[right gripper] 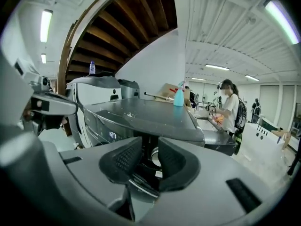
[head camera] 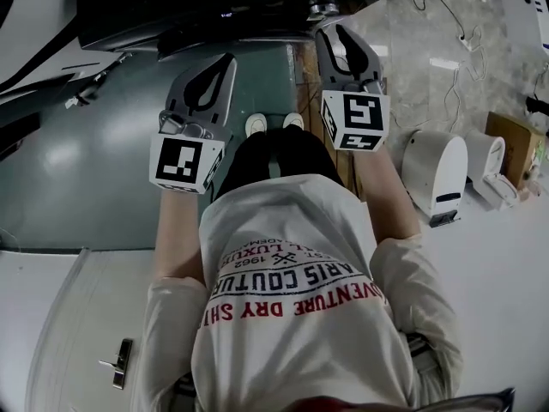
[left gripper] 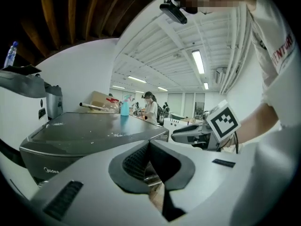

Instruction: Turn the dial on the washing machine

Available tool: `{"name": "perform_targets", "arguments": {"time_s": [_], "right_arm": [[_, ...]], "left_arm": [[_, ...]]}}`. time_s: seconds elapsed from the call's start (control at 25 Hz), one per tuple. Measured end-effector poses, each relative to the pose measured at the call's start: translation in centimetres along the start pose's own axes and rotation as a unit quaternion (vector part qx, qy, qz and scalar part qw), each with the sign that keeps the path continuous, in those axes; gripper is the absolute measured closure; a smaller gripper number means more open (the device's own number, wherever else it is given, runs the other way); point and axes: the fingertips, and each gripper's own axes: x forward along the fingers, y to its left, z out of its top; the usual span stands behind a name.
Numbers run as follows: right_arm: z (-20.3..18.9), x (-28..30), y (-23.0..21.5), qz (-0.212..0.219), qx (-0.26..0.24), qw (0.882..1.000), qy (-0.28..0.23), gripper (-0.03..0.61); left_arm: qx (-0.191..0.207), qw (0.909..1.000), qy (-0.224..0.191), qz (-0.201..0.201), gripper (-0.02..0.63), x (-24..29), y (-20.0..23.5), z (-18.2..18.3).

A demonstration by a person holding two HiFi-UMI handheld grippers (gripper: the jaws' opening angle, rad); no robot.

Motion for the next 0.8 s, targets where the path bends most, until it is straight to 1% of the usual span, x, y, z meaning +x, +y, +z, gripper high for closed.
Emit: {"name": "perform_targets", "arguments": {"time_s": [0.08, 0.2, 0.32, 0.44, 0.52, 0.64, 0.8], "right_arm": [[1.1, -1.6, 0.2, 0.001, 0.0, 1.0, -0.012, 0.498], [3.6, -3.6, 0.6, -0.003, -0.01, 0.999, -0.046, 0.533], [6.5, -5.7, 1.4, -0.012, -0.031, 0.995, -0.089, 0.546], [8.6, -7.9, 2.5, 0.001, -0.027, 0.993, -0.116, 0.551], [9.7, -9.2, 3.0, 0.011, -0.025, 0.991, -0.128, 0.551], [11.3, -10.5, 3.5, 0.013, -0.035, 0.989, -0.145, 0.551], [11.8, -11.7, 4.6, 0.02, -0.042, 0.987, -0.151, 0.551]], "left_arm": [[-0.012, 0.9999, -0.012, -0.004, 0.598, -1.0, -0.2, 1.2], [0.004, 0.9997, -0.025, -0.001, 0.598, -2.1, -0.2, 3.0], [0.021, 0.9992, -0.033, 0.001, 0.598, -3.1, -0.2, 4.5], [0.03, 0.9985, -0.046, 0.001, 0.598, -4.6, -0.7, 5.9], [0.037, 0.9981, -0.049, 0.004, 0.598, -5.7, -1.0, 6.7], [0.052, 0.9969, -0.057, 0.013, 0.598, -7.1, -0.6, 8.0], [0.049, 0.996, -0.068, 0.032, 0.598, -8.9, 0.3, 8.8]]}}
